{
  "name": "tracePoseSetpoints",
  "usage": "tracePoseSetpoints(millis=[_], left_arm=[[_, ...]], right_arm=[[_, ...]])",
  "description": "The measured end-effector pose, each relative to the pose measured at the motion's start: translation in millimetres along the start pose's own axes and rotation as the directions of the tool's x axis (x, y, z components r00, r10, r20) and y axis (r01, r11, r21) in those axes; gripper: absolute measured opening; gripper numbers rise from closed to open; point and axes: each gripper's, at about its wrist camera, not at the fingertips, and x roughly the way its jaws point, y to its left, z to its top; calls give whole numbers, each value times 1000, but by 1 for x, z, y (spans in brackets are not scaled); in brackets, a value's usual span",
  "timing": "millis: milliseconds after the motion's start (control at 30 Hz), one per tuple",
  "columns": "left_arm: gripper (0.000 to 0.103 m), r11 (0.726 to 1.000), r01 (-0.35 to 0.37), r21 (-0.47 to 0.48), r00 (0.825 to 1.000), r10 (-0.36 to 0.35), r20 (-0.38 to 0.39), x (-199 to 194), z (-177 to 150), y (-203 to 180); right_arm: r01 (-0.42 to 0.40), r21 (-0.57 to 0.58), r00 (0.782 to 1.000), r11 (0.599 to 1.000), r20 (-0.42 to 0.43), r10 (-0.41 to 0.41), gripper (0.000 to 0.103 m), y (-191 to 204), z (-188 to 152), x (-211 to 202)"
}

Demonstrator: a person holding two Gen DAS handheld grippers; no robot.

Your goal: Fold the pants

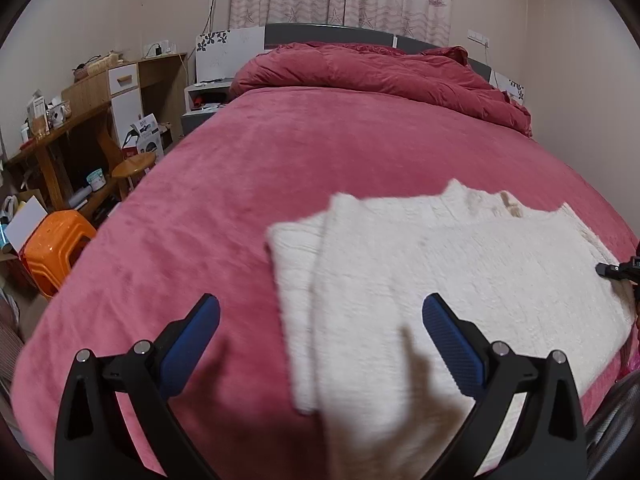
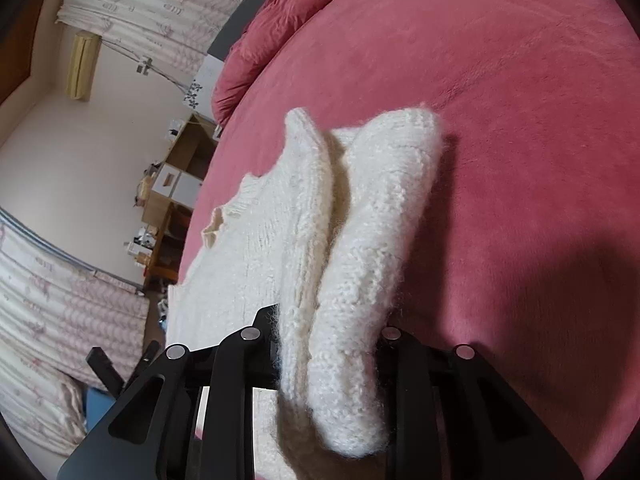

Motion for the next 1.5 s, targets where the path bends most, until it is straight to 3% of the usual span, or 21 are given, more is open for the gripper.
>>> tracePoseSetpoints(millis=[200,333,567,800,1000,1133,1233,1367,1467,1500], left_arm=[[101,999,-2,-43,999,0,-44,10,-14,25],[101,978,45,-202,991,-69,-112,24,-26,43],[101,960,61,-272,988,-97,-122,25,-30,51],[101,941,59,-334,993,-91,-81,9,-32,67],[101,900,77,-429,989,-124,-83,9,-38,85],[101,887,85,-453,989,-130,-68,7,-39,93],[101,884,88,-459,990,-128,-57,6,-41,97],[101,873,99,-478,990,-133,-38,4,-42,104],[101,862,97,-498,991,-128,-28,4,-43,110],[101,857,96,-506,992,-127,-26,4,-43,112]], right_arm=[[44,24,998,999,38,-45,22,24,4,-6],[73,-12,995,997,62,-72,21,56,6,-15],[163,-133,983,978,109,-149,21,135,4,-16],[232,-301,970,925,136,-199,21,220,-9,9],[268,-474,963,839,128,-235,21,288,-36,59],[296,-566,953,770,123,-276,21,318,-64,100],[320,-662,941,677,142,-306,21,340,-93,134],[343,-786,922,515,177,-345,21,352,-143,178],[328,-808,917,490,148,-370,21,344,-167,201],[327,-809,916,488,144,-375,28,340,-173,205]])
